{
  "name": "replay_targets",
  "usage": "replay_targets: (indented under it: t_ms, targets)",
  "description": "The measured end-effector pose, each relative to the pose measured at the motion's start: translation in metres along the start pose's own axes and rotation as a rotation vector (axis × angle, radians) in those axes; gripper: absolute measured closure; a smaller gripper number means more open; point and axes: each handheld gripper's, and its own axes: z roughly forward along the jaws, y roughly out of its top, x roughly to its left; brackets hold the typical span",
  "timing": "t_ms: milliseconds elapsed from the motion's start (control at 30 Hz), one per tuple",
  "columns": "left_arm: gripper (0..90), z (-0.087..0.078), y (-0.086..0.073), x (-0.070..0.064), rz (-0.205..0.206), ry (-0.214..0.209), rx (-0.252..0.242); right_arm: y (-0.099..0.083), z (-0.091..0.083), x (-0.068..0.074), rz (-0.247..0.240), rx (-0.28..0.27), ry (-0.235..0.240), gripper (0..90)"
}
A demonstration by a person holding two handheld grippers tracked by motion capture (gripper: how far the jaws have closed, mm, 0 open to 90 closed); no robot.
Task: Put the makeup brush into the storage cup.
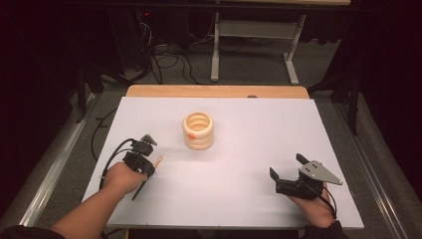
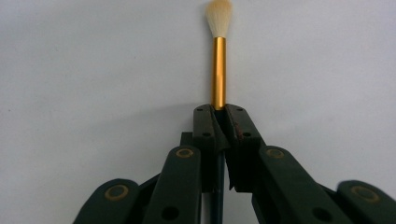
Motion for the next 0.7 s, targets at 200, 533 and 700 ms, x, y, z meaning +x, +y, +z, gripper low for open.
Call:
replay_targets:
  t_ms: [200,533,700]
  targets:
    - [83.8,-0.004,0.001,0.002,-0.015,-0.036,-0.035,-0.001,-0.001,-0.001,0.005,-0.002,-0.004,1.3]
    - [83.8,-0.011,-0.002,0.008,-0.039,-0.041,-0.151,-0.001,-0.001,-0.001,0.002,0.001,-0.006,1.3]
    - [83.8,-0.017,-0.003,0.011,-0.043,-0.061,-0.247,-0.001,0.000,-0.001,0.001,0.001,-0.002,1.3]
